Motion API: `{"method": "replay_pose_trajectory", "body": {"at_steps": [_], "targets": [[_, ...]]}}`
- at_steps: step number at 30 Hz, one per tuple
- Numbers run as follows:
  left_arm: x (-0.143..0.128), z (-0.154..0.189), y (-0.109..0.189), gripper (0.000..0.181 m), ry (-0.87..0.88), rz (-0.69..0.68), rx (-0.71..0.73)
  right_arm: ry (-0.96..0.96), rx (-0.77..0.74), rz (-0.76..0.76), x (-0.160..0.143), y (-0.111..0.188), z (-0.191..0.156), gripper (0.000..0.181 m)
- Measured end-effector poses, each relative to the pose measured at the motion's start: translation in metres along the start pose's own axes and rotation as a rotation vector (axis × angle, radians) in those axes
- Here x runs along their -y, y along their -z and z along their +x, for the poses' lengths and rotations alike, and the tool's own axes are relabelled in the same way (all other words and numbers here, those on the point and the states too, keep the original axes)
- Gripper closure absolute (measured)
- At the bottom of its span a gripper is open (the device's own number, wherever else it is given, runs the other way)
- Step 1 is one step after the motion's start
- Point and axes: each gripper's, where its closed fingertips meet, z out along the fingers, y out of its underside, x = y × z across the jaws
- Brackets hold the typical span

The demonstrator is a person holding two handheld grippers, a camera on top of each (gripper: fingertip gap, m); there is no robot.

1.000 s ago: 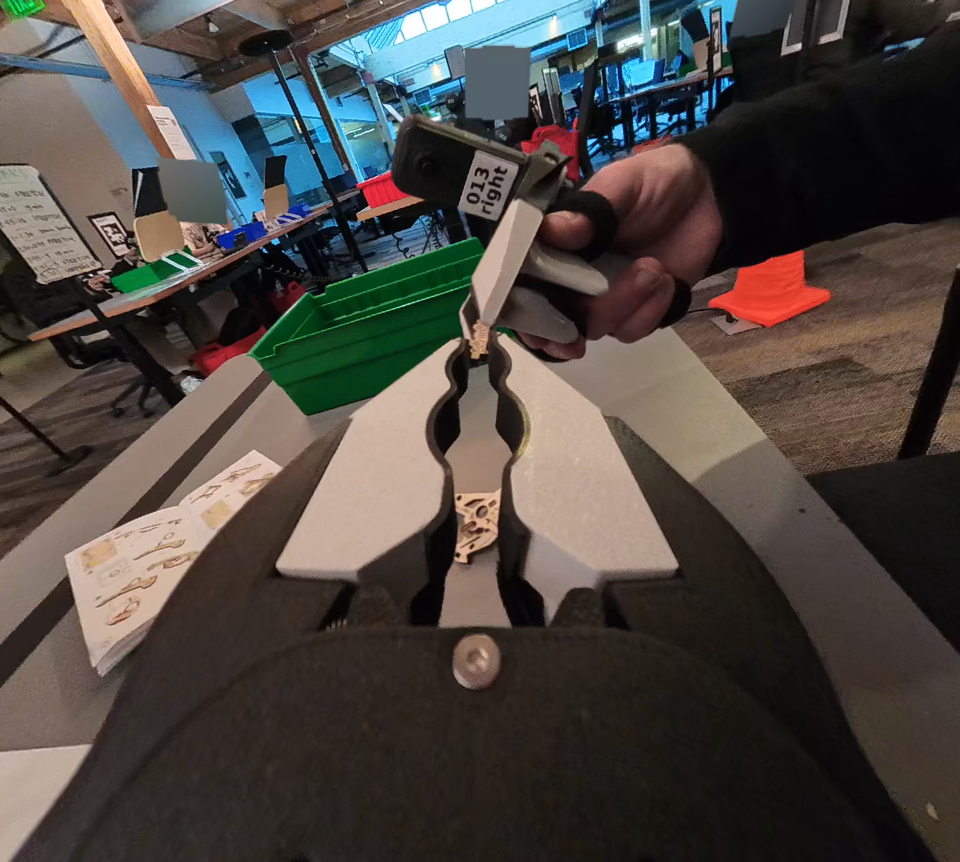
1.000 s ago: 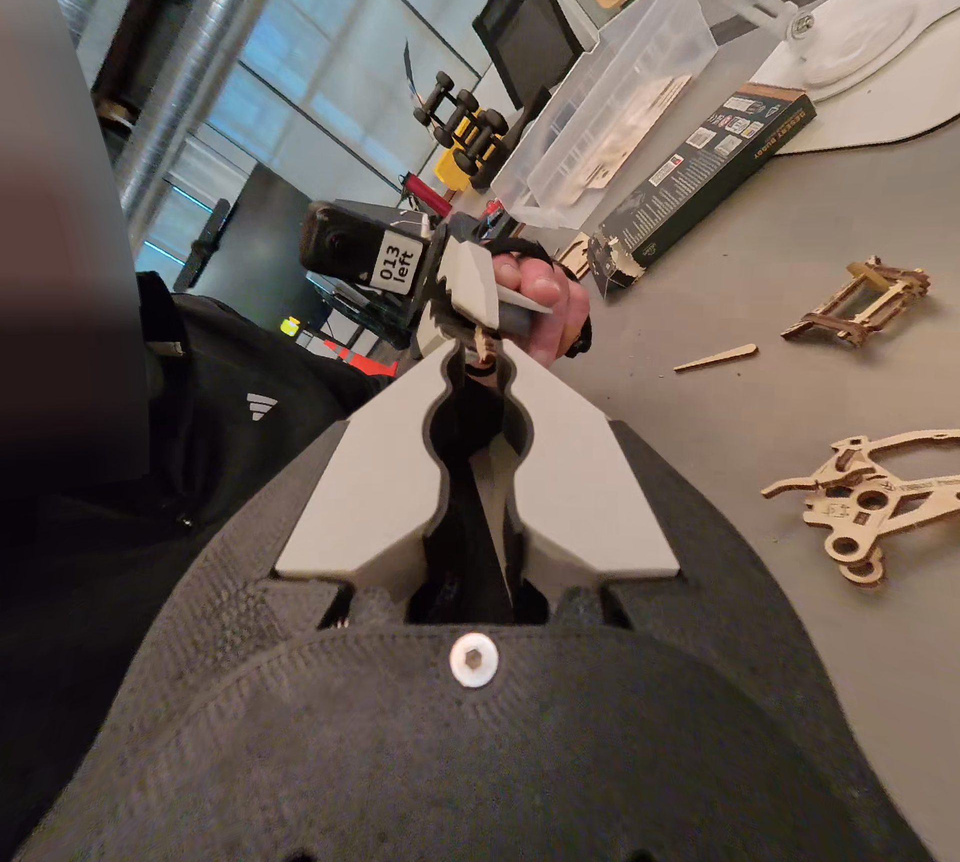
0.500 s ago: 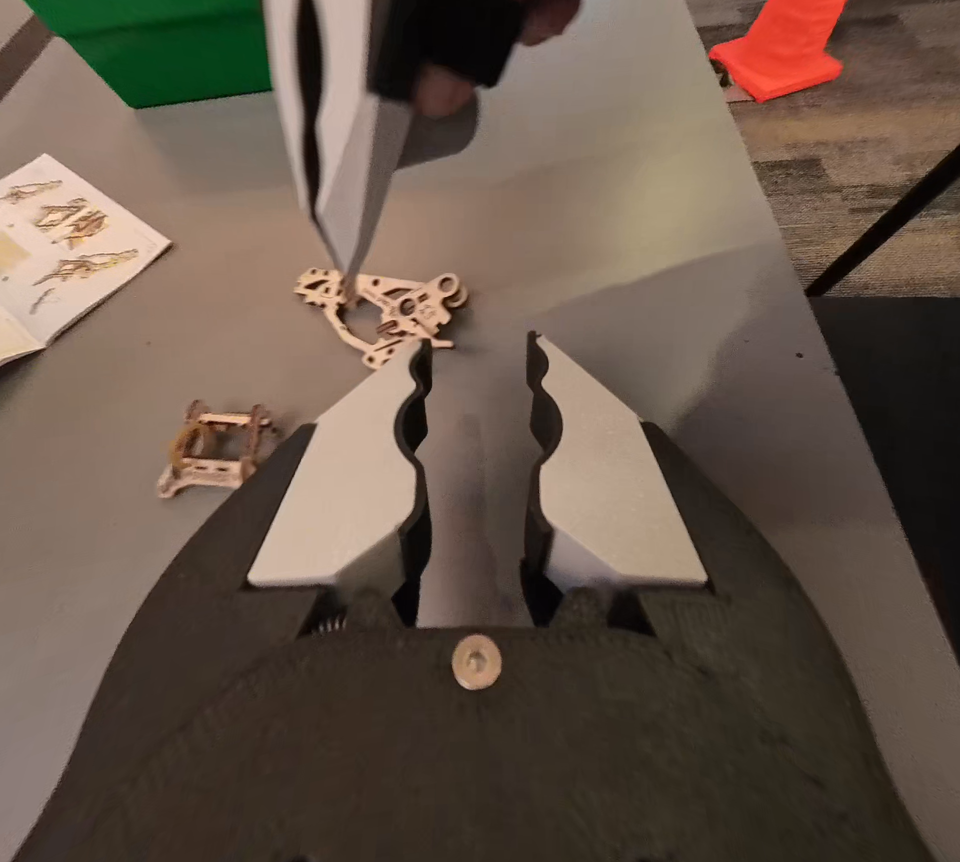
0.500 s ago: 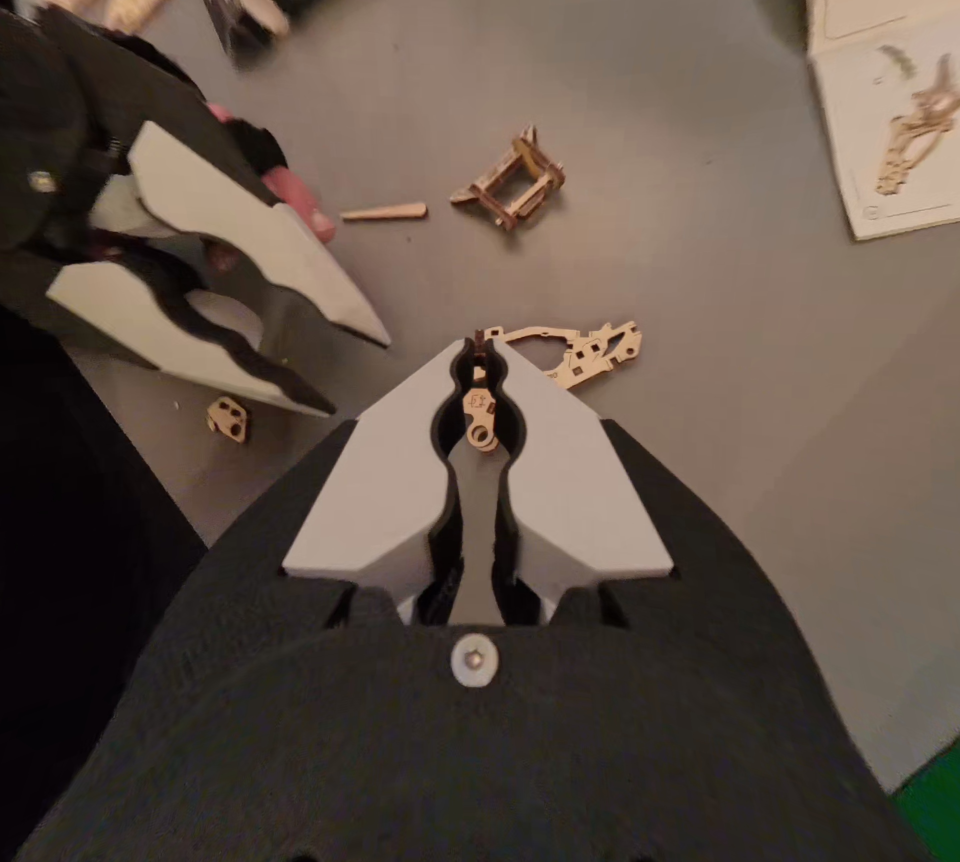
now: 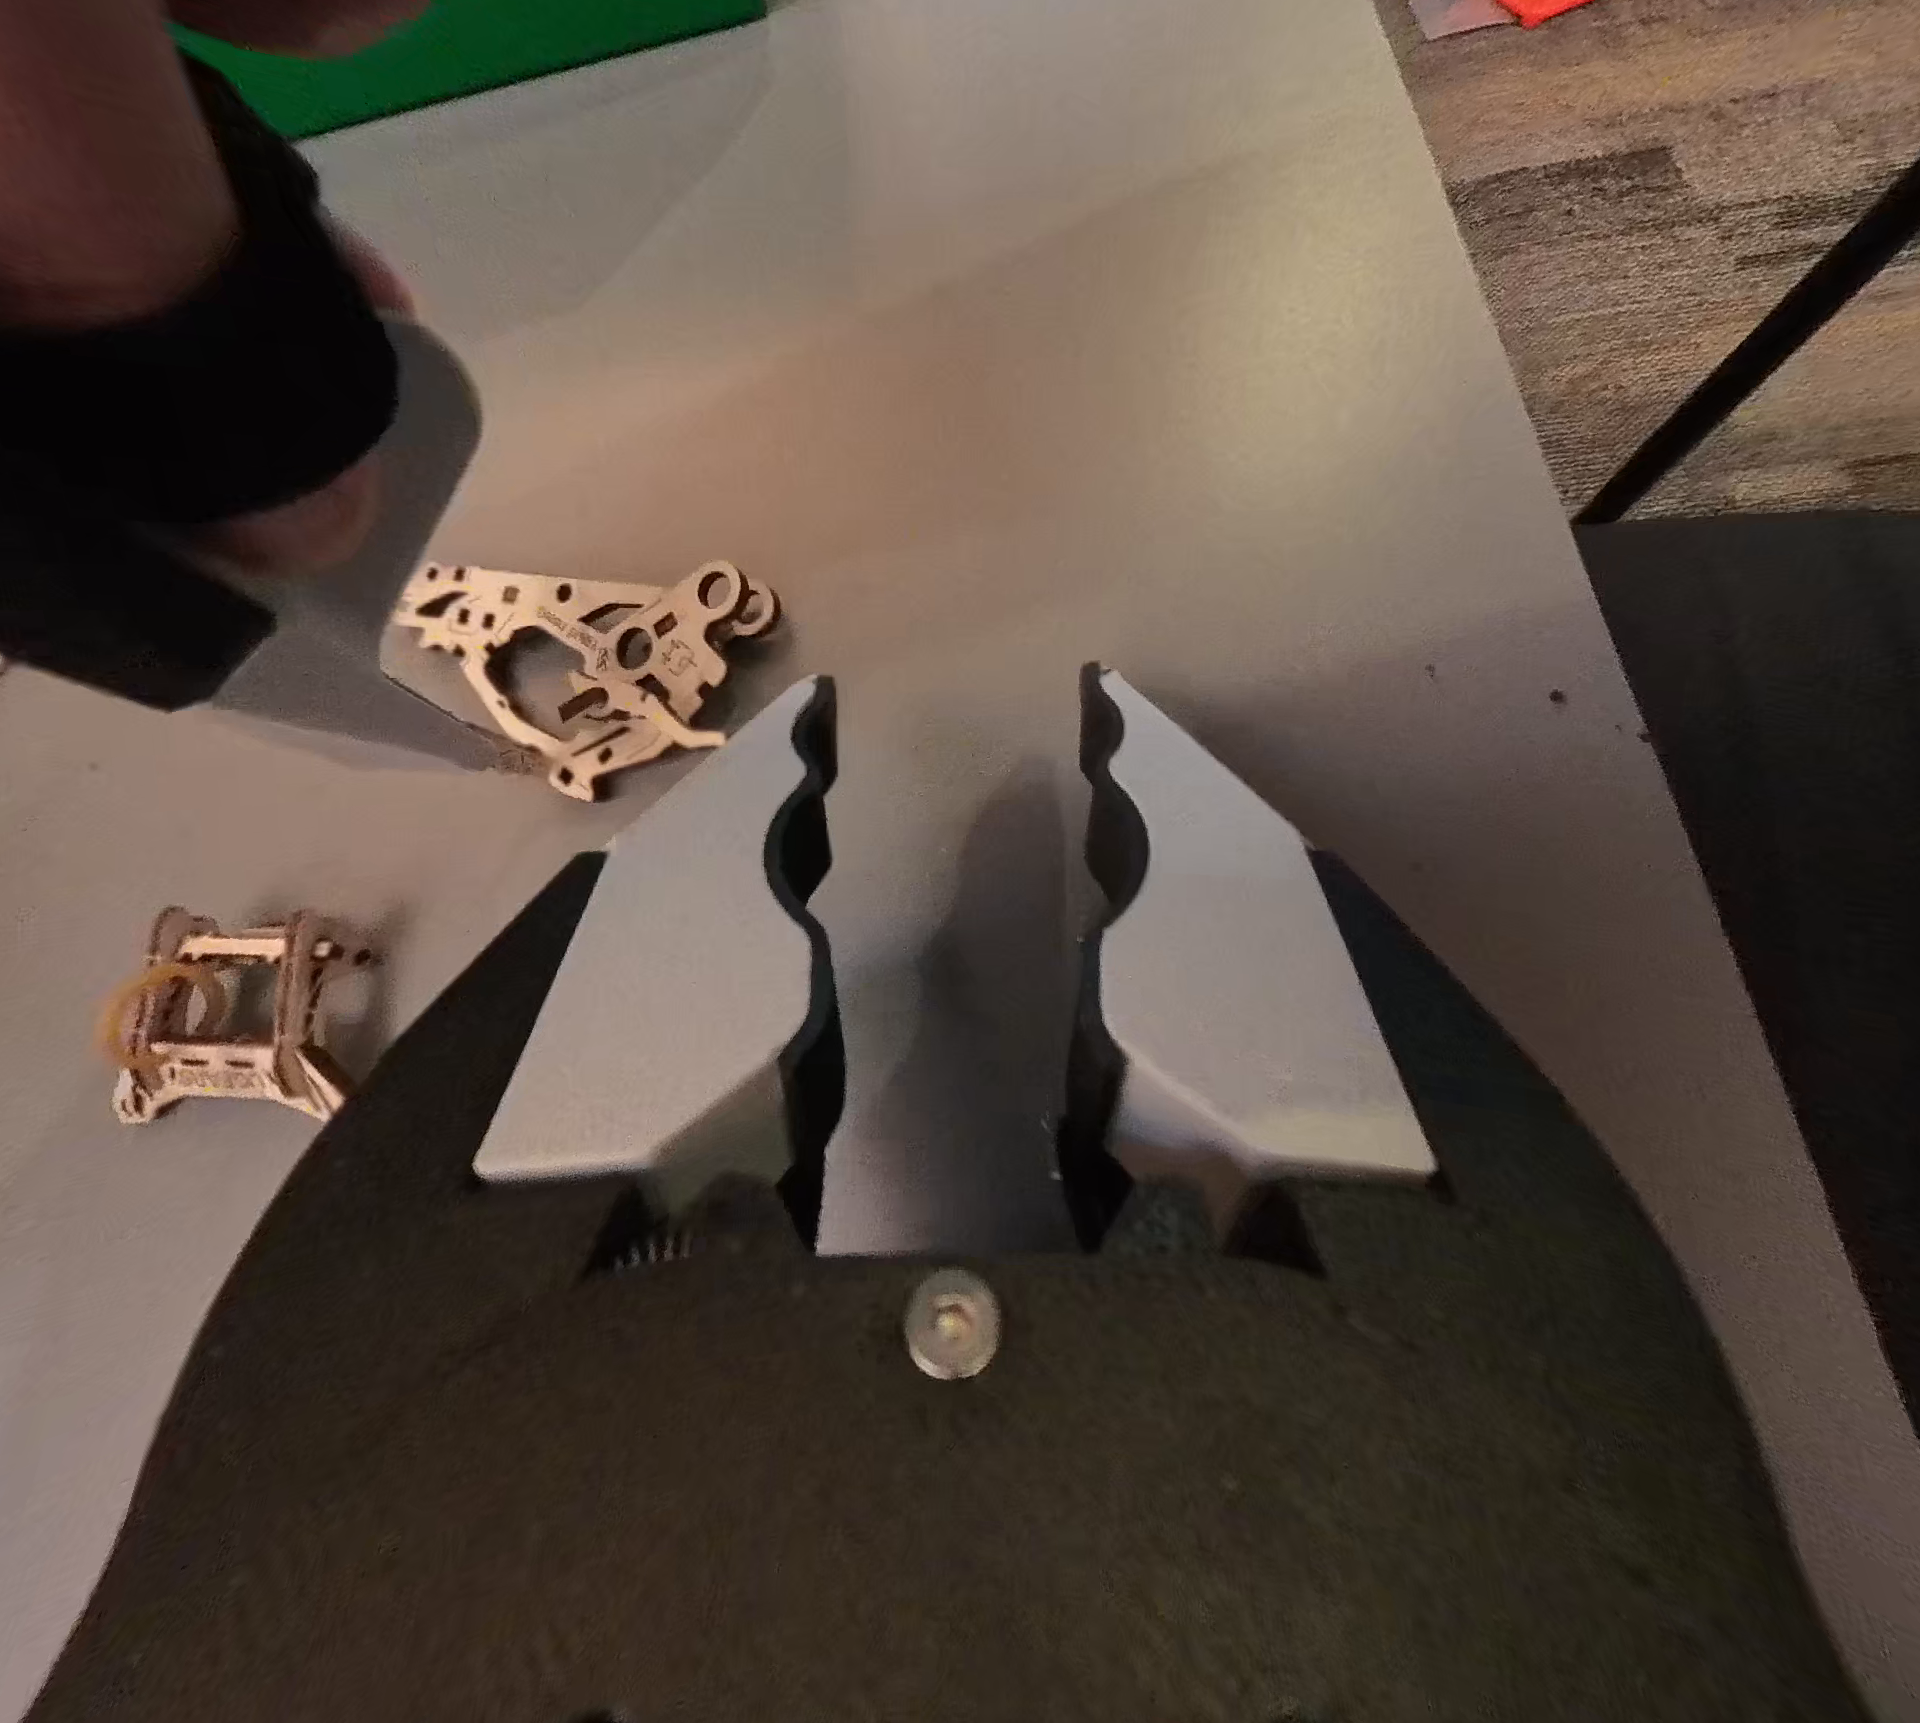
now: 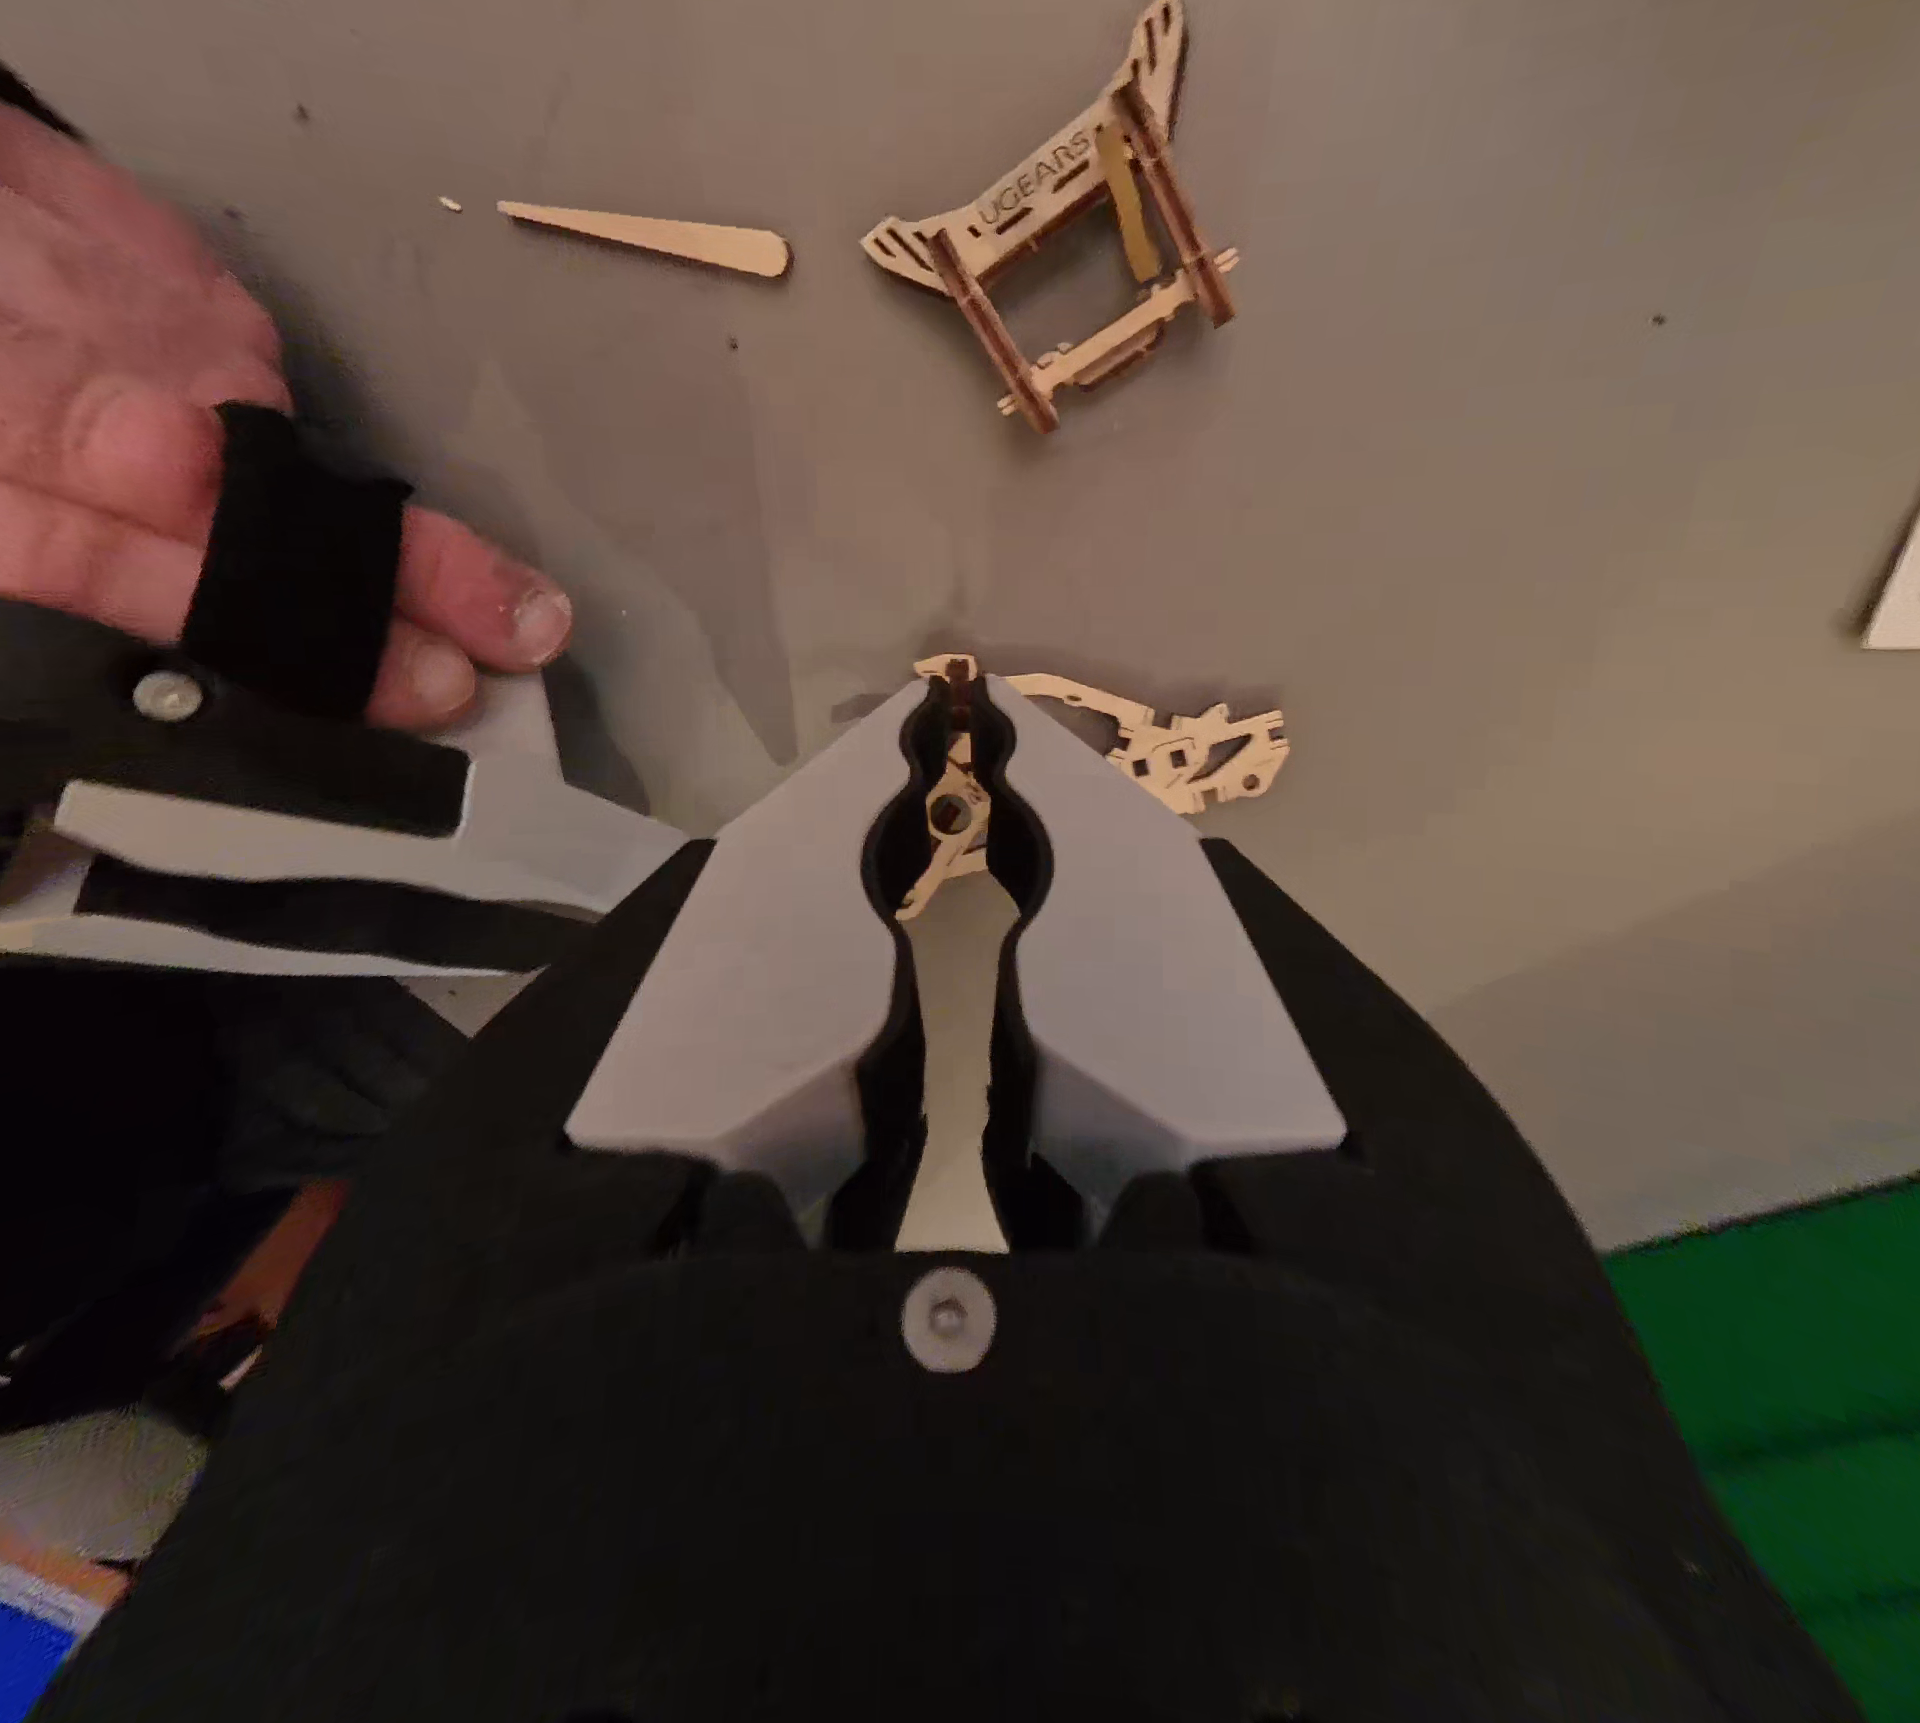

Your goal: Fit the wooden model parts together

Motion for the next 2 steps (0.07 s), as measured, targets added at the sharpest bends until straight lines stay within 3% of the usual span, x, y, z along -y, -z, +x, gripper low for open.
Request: {"method": "replay_pose_trajectory", "body": {"at_steps": [2], "targets": [[0.0017,-0.001,-0.0048,0.135,-0.023,-0.013,0.023,0.014,-0.01,-0.045,-0.0013,-0.0009,-0.0006,0.18]]}}
